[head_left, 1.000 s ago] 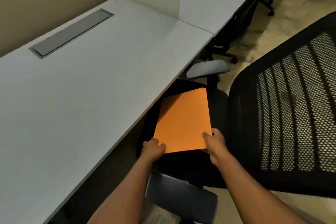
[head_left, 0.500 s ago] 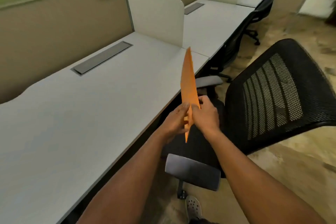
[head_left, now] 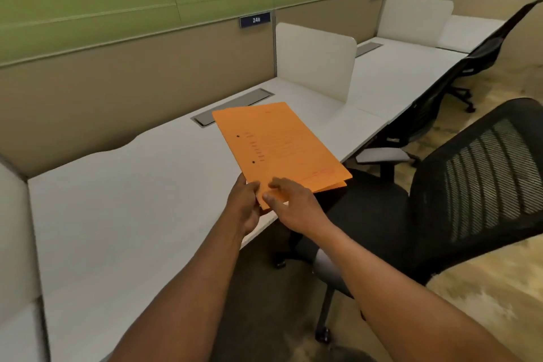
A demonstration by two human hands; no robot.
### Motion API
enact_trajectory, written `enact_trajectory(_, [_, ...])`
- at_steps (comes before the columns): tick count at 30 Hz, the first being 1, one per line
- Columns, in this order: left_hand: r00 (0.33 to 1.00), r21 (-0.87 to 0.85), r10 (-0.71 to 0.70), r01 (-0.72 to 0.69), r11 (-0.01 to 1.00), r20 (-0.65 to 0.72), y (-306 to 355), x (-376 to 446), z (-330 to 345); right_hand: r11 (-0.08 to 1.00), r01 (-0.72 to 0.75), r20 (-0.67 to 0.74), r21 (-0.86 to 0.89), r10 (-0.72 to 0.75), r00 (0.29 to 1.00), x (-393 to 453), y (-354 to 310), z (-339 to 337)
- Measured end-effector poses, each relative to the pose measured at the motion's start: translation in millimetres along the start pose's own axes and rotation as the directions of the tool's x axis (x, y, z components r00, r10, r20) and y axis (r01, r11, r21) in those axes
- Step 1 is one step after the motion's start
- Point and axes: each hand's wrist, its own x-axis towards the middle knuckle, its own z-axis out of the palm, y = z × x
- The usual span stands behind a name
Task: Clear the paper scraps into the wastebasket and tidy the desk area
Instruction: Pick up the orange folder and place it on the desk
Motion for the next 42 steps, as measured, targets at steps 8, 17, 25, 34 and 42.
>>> enact_trajectory(8, [0.989, -0.094, 0.051, -0.064, 0.994, -0.136, 17, -1, -75, 0.976, -0.157, -0.191, -0.153, 0.127, 0.973, 61, 15, -8])
enact_trajectory(17, [0.963, -0.098, 0.085, -0.113, 0.989, -0.257, 54, 49, -122, 0.925, -0.240, -0.025, 0.296, 0.259, 0.966, 175, 19, 4])
enact_trajectory(25, [0.889, -0.071, -0.010, -0.025, 0.997, -0.458, 75, 148, -159, 0.937, -0.206, 0.080, 0.281, 0.191, 0.978, 291, 39, 63])
enact_trajectory(34, [0.764, -0.068, -0.097, 0.070, 0.995, -0.638, 90, 245, -207, 0.978, -0.163, 0.267, 0.129, 0.124, 0.956, 393, 59, 132])
enact_trajectory(42, [0.666, -0.071, -0.148, 0.142, 0.987, -0.731, 93, 307, -252, 0.980, -0.196, 0.387, 0.042, 0.165, 0.907, 438, 80, 198])
